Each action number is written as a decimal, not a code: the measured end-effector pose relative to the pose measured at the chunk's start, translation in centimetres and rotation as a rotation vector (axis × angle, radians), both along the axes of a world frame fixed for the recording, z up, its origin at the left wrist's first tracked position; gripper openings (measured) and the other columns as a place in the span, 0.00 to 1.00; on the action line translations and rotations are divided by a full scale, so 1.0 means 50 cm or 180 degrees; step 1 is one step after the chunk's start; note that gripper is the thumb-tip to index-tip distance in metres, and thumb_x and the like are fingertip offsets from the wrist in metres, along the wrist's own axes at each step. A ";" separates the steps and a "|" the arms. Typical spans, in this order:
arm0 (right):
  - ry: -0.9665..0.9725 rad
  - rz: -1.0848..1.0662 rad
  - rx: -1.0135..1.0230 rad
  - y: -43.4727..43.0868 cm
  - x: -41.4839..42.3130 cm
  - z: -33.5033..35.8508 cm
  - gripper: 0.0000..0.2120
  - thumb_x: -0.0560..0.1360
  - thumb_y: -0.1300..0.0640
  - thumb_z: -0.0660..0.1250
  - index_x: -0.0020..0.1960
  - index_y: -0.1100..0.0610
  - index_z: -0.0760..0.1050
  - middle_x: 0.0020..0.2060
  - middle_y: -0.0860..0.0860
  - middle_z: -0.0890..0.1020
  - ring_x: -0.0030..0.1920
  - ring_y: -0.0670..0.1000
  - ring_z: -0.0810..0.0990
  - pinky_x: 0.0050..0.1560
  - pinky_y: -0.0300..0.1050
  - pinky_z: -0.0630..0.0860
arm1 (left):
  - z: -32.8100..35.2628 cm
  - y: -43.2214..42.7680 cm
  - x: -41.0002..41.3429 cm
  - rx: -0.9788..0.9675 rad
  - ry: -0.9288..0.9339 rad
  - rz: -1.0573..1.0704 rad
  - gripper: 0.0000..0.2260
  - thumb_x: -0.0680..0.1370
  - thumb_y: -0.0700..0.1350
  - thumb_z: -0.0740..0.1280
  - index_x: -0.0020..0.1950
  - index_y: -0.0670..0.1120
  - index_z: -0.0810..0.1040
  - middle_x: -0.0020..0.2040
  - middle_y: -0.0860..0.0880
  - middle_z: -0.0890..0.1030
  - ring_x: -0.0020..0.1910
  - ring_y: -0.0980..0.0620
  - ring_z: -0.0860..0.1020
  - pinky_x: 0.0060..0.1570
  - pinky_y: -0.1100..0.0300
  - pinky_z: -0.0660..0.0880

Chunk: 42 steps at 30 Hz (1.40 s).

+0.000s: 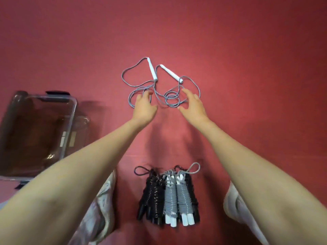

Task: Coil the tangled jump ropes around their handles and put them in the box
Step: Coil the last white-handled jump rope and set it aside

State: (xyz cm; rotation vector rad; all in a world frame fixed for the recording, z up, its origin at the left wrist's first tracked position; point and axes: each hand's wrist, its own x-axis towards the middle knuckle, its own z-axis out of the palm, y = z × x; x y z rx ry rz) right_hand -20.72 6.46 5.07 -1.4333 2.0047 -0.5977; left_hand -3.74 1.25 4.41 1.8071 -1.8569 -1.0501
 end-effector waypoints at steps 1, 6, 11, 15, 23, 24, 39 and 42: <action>0.0103 0.0038 0.0070 -0.028 -0.007 -0.020 0.30 0.74 0.62 0.68 0.74 0.55 0.64 0.63 0.60 0.72 0.64 0.61 0.71 0.65 0.47 0.65 | -0.015 -0.023 0.000 -0.0057 -0.0169 -0.0195 0.24 0.72 0.33 0.65 0.69 0.43 0.71 0.64 0.39 0.72 0.63 0.42 0.72 0.64 0.57 0.66; 0.0641 0.0439 0.0493 -0.134 -0.019 -0.132 0.33 0.73 0.56 0.70 0.75 0.53 0.61 0.70 0.57 0.67 0.71 0.59 0.60 0.71 0.52 0.60 | -0.119 -0.126 0.023 -0.0247 -0.1025 -0.0984 0.27 0.74 0.33 0.61 0.73 0.46 0.67 0.71 0.42 0.65 0.70 0.40 0.64 0.69 0.49 0.63; 0.0509 0.0922 0.0612 -0.209 0.041 -0.188 0.34 0.76 0.47 0.67 0.78 0.48 0.55 0.76 0.51 0.58 0.76 0.55 0.50 0.75 0.54 0.51 | -0.197 -0.188 0.035 0.0273 -0.1599 -0.0503 0.30 0.77 0.42 0.62 0.78 0.52 0.56 0.79 0.44 0.51 0.77 0.41 0.49 0.72 0.40 0.50; 0.0777 0.1022 0.0841 -0.216 0.058 -0.220 0.23 0.82 0.46 0.53 0.76 0.49 0.61 0.76 0.50 0.59 0.76 0.55 0.54 0.75 0.53 0.49 | -0.246 -0.163 0.053 0.0233 -0.1322 -0.0652 0.27 0.75 0.38 0.62 0.74 0.47 0.65 0.75 0.42 0.60 0.72 0.37 0.60 0.71 0.46 0.60; 0.1206 0.0775 0.0722 -0.087 0.025 -0.150 0.20 0.80 0.40 0.56 0.53 0.54 0.77 0.53 0.57 0.81 0.56 0.61 0.78 0.53 0.51 0.72 | -0.186 -0.059 0.034 -0.0341 -0.1152 -0.0533 0.13 0.82 0.51 0.55 0.58 0.48 0.75 0.52 0.43 0.83 0.55 0.41 0.79 0.59 0.52 0.65; 0.1336 0.0697 0.0602 -0.094 0.018 -0.140 0.19 0.80 0.41 0.56 0.54 0.55 0.77 0.54 0.57 0.80 0.56 0.61 0.78 0.52 0.51 0.72 | -0.185 -0.082 0.031 -0.0232 -0.0872 -0.0320 0.12 0.82 0.48 0.56 0.58 0.46 0.76 0.54 0.41 0.82 0.56 0.39 0.78 0.57 0.51 0.68; 0.1637 0.0989 0.0607 -0.321 -0.059 -0.246 0.26 0.78 0.63 0.56 0.74 0.50 0.62 0.72 0.52 0.66 0.71 0.57 0.62 0.69 0.53 0.58 | -0.226 -0.379 -0.084 -0.0044 -0.1646 -0.1363 0.29 0.79 0.38 0.55 0.79 0.52 0.52 0.79 0.51 0.50 0.76 0.43 0.51 0.71 0.39 0.56; 0.1874 0.0731 0.0449 -0.295 -0.070 -0.247 0.16 0.80 0.60 0.56 0.67 0.52 0.70 0.62 0.55 0.72 0.63 0.59 0.69 0.61 0.53 0.65 | -0.233 -0.370 -0.090 -0.0232 -0.1578 -0.1432 0.18 0.81 0.46 0.56 0.71 0.48 0.67 0.73 0.44 0.63 0.70 0.40 0.61 0.67 0.43 0.61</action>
